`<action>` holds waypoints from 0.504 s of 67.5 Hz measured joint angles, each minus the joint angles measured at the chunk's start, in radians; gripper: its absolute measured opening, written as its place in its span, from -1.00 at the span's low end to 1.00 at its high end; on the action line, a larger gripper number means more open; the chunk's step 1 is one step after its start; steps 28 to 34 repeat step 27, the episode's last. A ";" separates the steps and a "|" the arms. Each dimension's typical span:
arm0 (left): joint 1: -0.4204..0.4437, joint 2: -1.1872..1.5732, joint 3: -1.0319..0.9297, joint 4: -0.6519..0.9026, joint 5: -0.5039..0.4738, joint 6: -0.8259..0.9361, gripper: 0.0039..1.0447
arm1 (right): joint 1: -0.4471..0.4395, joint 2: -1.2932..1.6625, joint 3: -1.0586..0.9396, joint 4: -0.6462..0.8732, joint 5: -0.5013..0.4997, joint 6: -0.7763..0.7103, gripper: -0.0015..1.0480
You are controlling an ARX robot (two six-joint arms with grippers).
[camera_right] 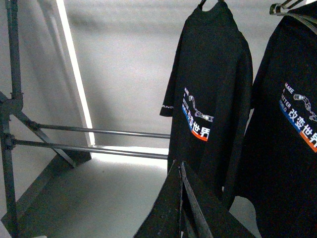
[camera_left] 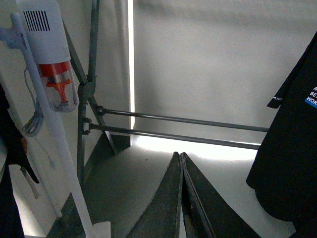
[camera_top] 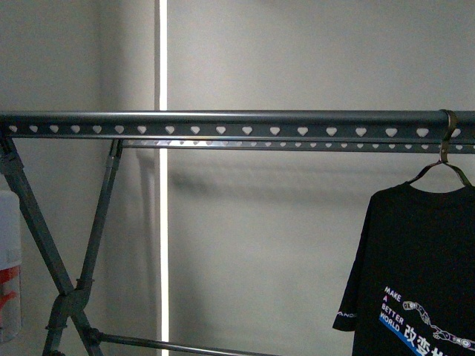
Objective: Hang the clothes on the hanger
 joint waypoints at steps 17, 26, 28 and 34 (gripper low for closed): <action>0.000 0.000 0.000 0.000 0.000 0.000 -0.94 | 0.000 -0.036 -0.041 0.006 0.000 0.000 -0.95; 0.000 0.000 0.000 0.000 0.000 0.000 -0.94 | 0.000 -0.036 -0.041 0.006 0.000 -0.002 -0.68; 0.000 0.000 0.000 0.000 0.000 0.000 -0.94 | 0.000 -0.036 -0.041 0.006 0.000 -0.002 -0.62; 0.000 0.000 0.000 0.000 0.000 0.000 -0.94 | 0.000 -0.036 -0.041 0.006 0.000 -0.002 -0.62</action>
